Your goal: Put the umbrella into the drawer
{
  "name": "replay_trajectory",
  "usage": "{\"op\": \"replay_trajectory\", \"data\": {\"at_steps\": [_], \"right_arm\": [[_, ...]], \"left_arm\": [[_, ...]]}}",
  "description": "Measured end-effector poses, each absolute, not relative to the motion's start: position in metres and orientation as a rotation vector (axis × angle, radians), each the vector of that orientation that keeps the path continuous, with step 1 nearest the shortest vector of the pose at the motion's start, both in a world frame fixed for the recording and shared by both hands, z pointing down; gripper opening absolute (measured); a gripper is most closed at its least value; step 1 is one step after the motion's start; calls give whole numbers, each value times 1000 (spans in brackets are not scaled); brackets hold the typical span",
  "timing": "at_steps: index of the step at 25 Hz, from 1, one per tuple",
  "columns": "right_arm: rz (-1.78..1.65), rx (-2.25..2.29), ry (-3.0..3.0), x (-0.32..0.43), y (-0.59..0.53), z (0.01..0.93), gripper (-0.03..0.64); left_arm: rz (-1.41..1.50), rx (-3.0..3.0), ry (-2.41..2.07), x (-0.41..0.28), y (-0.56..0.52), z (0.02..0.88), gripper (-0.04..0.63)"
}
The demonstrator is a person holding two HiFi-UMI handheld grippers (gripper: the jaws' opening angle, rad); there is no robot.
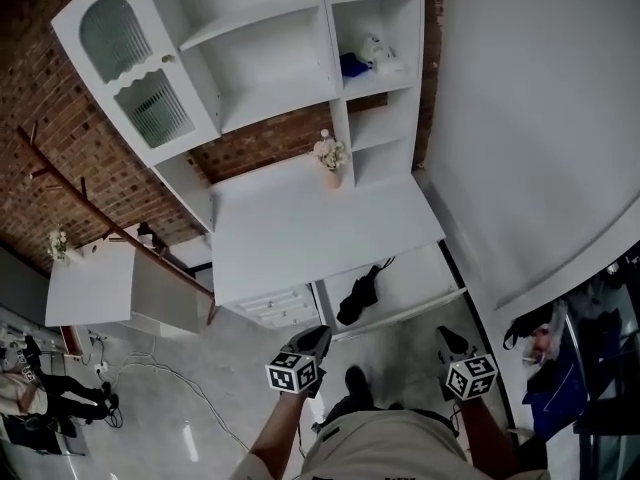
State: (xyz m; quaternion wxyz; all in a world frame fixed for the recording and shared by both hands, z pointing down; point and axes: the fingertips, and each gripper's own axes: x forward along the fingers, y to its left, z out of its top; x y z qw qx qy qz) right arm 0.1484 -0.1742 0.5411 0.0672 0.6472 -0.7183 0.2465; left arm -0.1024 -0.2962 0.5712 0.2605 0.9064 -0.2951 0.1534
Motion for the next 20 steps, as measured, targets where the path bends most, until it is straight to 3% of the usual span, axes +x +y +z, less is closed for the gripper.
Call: {"op": "replay_trajectory", "data": {"at_steps": [20], "right_arm": [[681,1873,-2305,175,-59,532,34]], "left_arm": [[263,2477,-997,-128,-132,518,48]]}}
